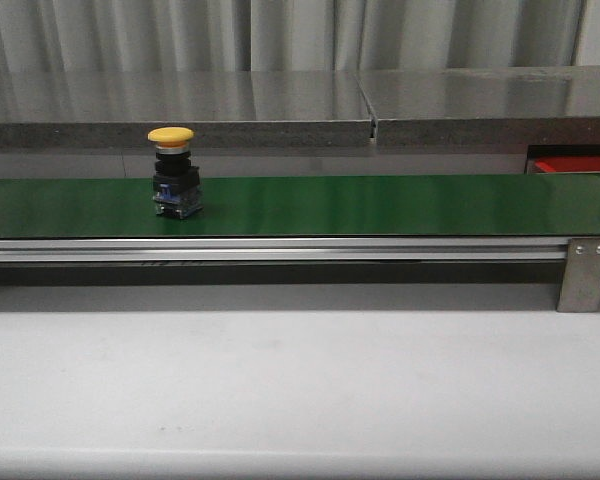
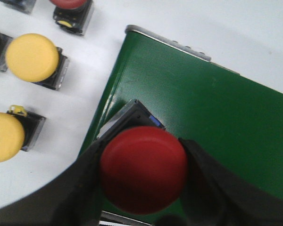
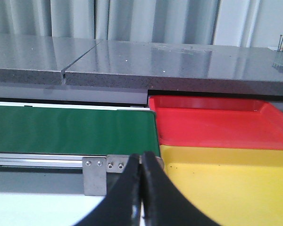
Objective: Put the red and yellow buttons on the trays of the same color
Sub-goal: 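Set the red button on the green belt and open the left gripper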
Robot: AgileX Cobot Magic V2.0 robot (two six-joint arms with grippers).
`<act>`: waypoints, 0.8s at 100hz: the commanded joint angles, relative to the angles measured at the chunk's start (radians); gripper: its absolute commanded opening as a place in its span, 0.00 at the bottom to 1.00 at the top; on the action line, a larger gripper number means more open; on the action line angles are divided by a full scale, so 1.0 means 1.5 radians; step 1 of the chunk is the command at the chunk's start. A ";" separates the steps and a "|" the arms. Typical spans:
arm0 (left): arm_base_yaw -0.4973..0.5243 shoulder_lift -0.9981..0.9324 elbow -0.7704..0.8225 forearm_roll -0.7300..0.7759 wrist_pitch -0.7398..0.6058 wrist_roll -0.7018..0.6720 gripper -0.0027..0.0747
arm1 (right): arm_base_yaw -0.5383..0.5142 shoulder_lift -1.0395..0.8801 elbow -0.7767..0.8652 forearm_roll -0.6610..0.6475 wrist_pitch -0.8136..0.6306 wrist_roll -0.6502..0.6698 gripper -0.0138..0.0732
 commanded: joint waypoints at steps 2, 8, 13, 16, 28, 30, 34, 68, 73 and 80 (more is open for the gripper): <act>-0.010 -0.017 -0.031 -0.015 -0.012 -0.002 0.32 | -0.003 -0.010 -0.014 -0.005 -0.053 -0.003 0.02; -0.012 -0.009 -0.031 -0.015 -0.012 -0.002 0.32 | -0.003 -0.010 -0.014 -0.005 -0.053 -0.003 0.02; -0.012 -0.007 -0.031 -0.015 -0.012 -0.002 0.32 | -0.003 -0.010 -0.014 -0.005 -0.053 -0.003 0.02; -0.012 -0.004 -0.031 -0.015 -0.009 -0.002 0.32 | -0.003 -0.010 -0.014 -0.005 -0.053 -0.003 0.02; -0.012 -0.002 -0.031 -0.015 -0.007 0.013 0.39 | -0.003 -0.010 -0.014 -0.005 -0.053 -0.003 0.02; -0.012 -0.002 -0.031 -0.015 -0.007 0.019 0.43 | -0.003 -0.010 -0.014 -0.005 -0.053 -0.003 0.02; -0.012 -0.002 -0.031 -0.015 -0.006 0.021 0.52 | -0.003 -0.010 -0.014 -0.005 -0.053 -0.003 0.02; -0.024 -0.033 -0.031 -0.021 -0.018 0.033 0.79 | -0.003 -0.010 -0.014 -0.005 -0.053 -0.003 0.02; -0.031 -0.049 -0.031 -0.021 -0.025 0.039 0.79 | -0.003 -0.010 -0.014 -0.005 -0.053 -0.003 0.02; -0.044 -0.073 -0.031 -0.021 -0.029 0.049 0.77 | -0.003 -0.010 -0.014 -0.005 -0.053 -0.003 0.02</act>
